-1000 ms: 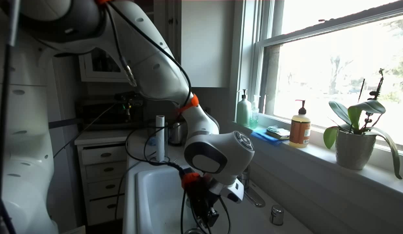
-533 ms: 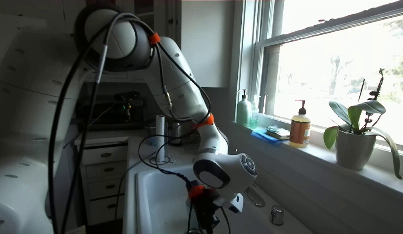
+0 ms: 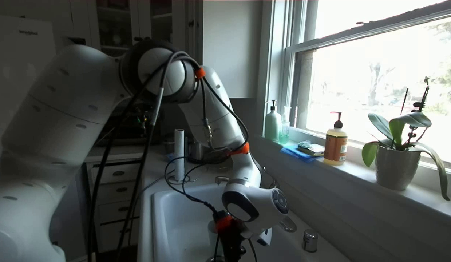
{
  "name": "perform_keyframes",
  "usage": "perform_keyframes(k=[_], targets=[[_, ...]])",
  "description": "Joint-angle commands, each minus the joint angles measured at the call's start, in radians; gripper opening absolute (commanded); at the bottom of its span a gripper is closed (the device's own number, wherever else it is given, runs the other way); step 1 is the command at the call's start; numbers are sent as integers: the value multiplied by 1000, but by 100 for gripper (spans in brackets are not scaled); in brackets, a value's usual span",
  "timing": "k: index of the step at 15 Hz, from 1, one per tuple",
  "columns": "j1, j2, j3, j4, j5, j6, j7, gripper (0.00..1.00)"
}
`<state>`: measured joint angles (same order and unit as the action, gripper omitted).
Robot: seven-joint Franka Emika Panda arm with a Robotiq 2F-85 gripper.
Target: Pick up the gray cup from the sink and put it on the kitchen counter, push the tap handle downwards
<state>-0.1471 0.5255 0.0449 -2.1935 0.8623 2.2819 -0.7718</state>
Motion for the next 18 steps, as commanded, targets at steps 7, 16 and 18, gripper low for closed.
perform_keyframes(k=[7, 16, 18], targets=[[12, 106, 75, 98, 92, 140, -56, 80], [11, 154, 87, 136, 69, 169, -40, 22], [11, 156, 86, 140, 67, 171, -36, 8]])
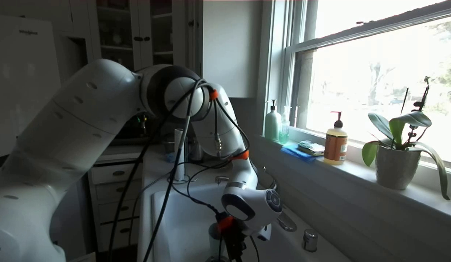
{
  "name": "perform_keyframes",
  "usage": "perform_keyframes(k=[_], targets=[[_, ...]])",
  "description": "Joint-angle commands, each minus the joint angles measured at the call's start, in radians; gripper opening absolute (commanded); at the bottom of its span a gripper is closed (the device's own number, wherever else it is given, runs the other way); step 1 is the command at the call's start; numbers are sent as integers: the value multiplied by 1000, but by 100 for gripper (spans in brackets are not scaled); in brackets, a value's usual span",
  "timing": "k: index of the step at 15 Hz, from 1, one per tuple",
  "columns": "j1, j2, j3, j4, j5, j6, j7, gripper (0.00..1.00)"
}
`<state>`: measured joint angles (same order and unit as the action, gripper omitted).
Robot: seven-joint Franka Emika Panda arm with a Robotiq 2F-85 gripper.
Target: Pick up the gray cup from the sink and put it on the kitchen counter, push the tap handle downwards
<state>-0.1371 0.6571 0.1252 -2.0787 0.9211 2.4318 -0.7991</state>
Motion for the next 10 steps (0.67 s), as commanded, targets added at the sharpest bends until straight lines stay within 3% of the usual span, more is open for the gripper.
perform_keyframes(k=[1, 10], targets=[[1, 25, 6, 27, 8, 23, -8, 0], [20, -7, -9, 4, -40, 63, 26, 1]])
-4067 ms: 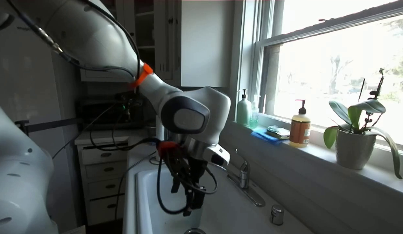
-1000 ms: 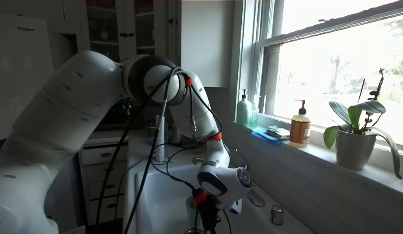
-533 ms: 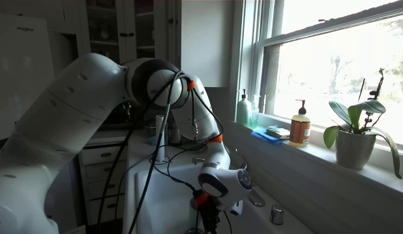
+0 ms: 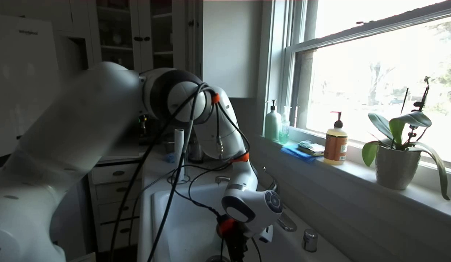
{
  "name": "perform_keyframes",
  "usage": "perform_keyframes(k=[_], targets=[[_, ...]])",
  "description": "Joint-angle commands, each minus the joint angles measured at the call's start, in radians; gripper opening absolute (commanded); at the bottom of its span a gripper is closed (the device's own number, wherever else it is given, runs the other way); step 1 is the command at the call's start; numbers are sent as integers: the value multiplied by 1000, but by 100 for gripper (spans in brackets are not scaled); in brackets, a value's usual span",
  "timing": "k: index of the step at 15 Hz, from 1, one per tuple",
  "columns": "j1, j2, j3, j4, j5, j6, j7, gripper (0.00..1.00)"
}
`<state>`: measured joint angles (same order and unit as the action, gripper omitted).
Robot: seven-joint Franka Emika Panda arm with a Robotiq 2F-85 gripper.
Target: Pick up the gray cup from the sink and put it on the kitchen counter, push the tap handle downwards
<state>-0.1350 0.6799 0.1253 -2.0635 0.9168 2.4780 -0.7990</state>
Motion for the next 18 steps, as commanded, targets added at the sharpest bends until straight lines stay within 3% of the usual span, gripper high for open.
perform_keyframes(k=[1, 5, 10, 15, 18], targets=[[27, -48, -18, -23, -56, 24, 41, 1], [51, -100, -53, -42, -180, 54, 140, 1], [51, -191, -88, -70, -411, 33, 324, 1], [50, -326, -132, -135, -674, -46, 481, 1], [41, -430, -156, -176, -774, -105, 528, 1]])
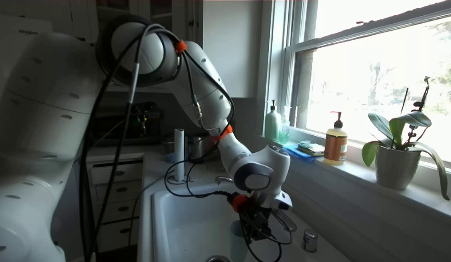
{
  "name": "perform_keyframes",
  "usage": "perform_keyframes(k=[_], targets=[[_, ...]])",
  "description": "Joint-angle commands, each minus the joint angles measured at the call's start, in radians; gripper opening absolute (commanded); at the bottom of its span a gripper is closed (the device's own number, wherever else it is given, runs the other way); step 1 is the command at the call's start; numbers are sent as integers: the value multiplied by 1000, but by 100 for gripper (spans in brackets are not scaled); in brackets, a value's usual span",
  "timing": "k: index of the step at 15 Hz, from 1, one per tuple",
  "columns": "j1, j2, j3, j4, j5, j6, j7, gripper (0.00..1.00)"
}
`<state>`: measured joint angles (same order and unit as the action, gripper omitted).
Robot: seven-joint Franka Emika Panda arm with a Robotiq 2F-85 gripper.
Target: Pick up the gray cup from the sink and put it on the kitchen counter, push the tap handle downwards
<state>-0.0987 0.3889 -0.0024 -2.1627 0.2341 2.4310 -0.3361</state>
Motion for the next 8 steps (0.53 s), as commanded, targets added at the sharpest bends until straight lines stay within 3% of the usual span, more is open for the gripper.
perform_keyframes(k=[1, 8], targets=[[2, -171, -33, -83, -109, -80, 73, 1], [-47, -401, -105, -103, -104, -193, 89, 1]])
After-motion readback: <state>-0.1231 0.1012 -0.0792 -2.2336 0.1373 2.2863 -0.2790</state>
